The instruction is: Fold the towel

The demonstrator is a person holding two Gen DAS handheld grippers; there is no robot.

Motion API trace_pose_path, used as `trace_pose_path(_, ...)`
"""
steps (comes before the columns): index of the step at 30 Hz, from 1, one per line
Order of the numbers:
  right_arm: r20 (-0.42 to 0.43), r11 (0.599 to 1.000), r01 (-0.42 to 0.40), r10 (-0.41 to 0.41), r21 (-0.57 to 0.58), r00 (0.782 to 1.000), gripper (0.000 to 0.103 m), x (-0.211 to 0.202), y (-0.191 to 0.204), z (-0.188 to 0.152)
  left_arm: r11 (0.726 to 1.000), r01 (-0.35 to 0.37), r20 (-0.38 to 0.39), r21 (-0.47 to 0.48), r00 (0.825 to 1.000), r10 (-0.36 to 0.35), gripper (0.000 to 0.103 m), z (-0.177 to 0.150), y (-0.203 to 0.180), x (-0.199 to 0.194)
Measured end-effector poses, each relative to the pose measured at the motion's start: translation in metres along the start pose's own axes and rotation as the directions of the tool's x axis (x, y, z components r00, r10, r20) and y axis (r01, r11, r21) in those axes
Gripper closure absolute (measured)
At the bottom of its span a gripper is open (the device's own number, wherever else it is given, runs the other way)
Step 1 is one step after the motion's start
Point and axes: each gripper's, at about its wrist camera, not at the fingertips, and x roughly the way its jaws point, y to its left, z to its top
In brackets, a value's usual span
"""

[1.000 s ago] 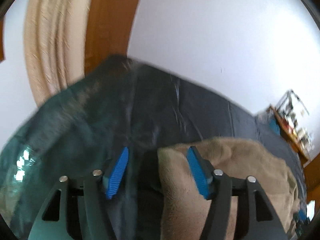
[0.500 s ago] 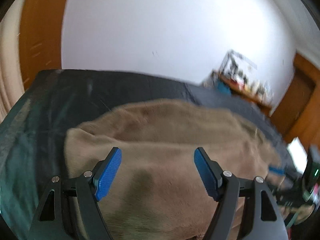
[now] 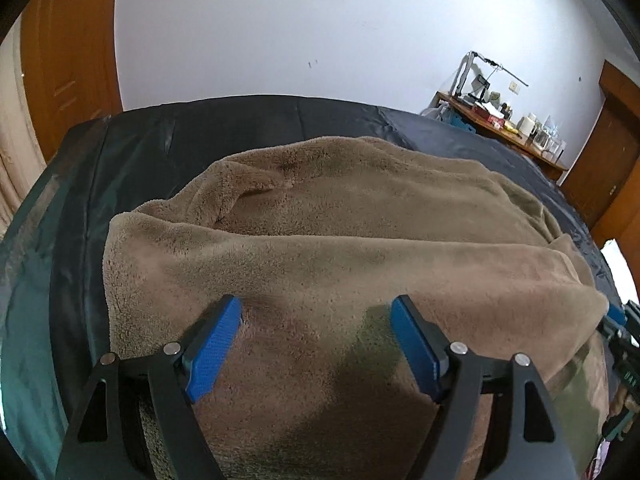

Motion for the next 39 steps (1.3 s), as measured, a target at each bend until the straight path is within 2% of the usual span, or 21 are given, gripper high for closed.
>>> trace_pose_path(2, -0.047, 1.0, 0.009, -0.01, -0.018, 0.999, 0.077, 0.01, 0.002, -0.009, 1.0, -0.01, -0.013, 0.012, 1.0, 0.01, 0.021, 0.002, 0.0, 0.003)
trace_pose_path(3, -0.045, 1.0, 0.015, -0.015, -0.009, 0.999, 0.076, 0.009, 0.0, -0.009, 1.0, -0.019, -0.023, 0.022, 1.0, 0.019, 0.021, 0.002, 0.0, 0.005)
trace_pose_path(6, -0.021, 0.999, 0.034, -0.033, 0.028, 0.999, 0.065, 0.001, -0.008, -0.006, 0.999, -0.028, -0.042, 0.042, 0.999, 0.03, 0.021, 0.003, -0.006, 0.011)
trace_pose_path(7, -0.013, 0.998, 0.04, -0.039, 0.04, 0.999, 0.045, -0.001, -0.01, -0.005, 0.998, -0.029, -0.045, 0.049, 0.999, 0.031, 0.021, 0.002, -0.006, 0.01)
trace_pose_path(8, -0.005, 0.998, 0.046, -0.046, 0.053, 0.999, 0.032, -0.003, -0.013, -0.005, 0.998, -0.029, -0.046, 0.054, 0.998, 0.031, 0.02, 0.002, -0.007, 0.009)
trace_pose_path(13, 0.033, 0.991, 0.074, -0.079, 0.115, 0.996, 0.03, -0.015, -0.026, 0.0, 0.996, 0.039, -0.02, 0.08, 0.999, -0.038, 0.02, 0.001, -0.011, -0.007)
trace_pose_path(17, 0.09, 0.992, 0.012, -0.023, 0.123, 0.996, 0.03, -0.012, -0.015, 0.019, 0.977, 0.079, -0.007, 0.196, 0.997, -0.079, 0.02, -0.006, -0.03, -0.016)
trace_pose_path(20, 0.113, 0.991, -0.035, 0.02, 0.126, 0.993, 0.03, -0.006, -0.007, 0.033, 0.958, 0.055, -0.043, 0.281, 0.998, -0.044, 0.02, -0.015, -0.047, -0.007)
trace_pose_path(23, 0.075, 0.985, -0.114, 0.106, 0.126, 0.992, 0.03, 0.013, -0.004, 0.043, 0.946, 0.012, -0.058, 0.325, 0.998, 0.008, 0.02, -0.02, -0.057, 0.004)
trace_pose_path(28, -0.106, 0.983, -0.142, 0.155, 0.12, 0.982, 0.03, 0.067, -0.001, 0.037, 0.961, 0.044, -0.079, 0.272, 0.997, -0.024, 0.017, -0.016, -0.048, 0.004)
trace_pose_path(31, -0.105, 0.993, -0.112, 0.114, 0.03, 0.988, 0.027, 0.076, 0.008, 0.03, 0.971, 0.054, -0.083, 0.235, 0.996, -0.036, 0.016, -0.013, -0.042, 0.006)
trace_pose_path(34, -0.107, 0.997, -0.064, 0.06, -0.031, 0.992, 0.025, 0.079, 0.019, 0.029, 0.988, 0.001, -0.031, 0.152, 1.0, 0.004, 0.016, -0.006, -0.026, -0.003)
trace_pose_path(37, -0.111, 0.998, -0.06, 0.056, -0.036, 0.992, 0.024, 0.08, 0.018, 0.03, 1.0, -0.017, -0.014, -0.005, 1.0, 0.017, 0.016, 0.001, 0.008, -0.004)
trace_pose_path(39, -0.111, 0.998, -0.063, 0.059, -0.032, 0.992, 0.024, 0.08, 0.018, 0.03, 0.993, -0.024, -0.006, -0.116, 1.0, 0.023, 0.016, 0.007, 0.032, -0.005)
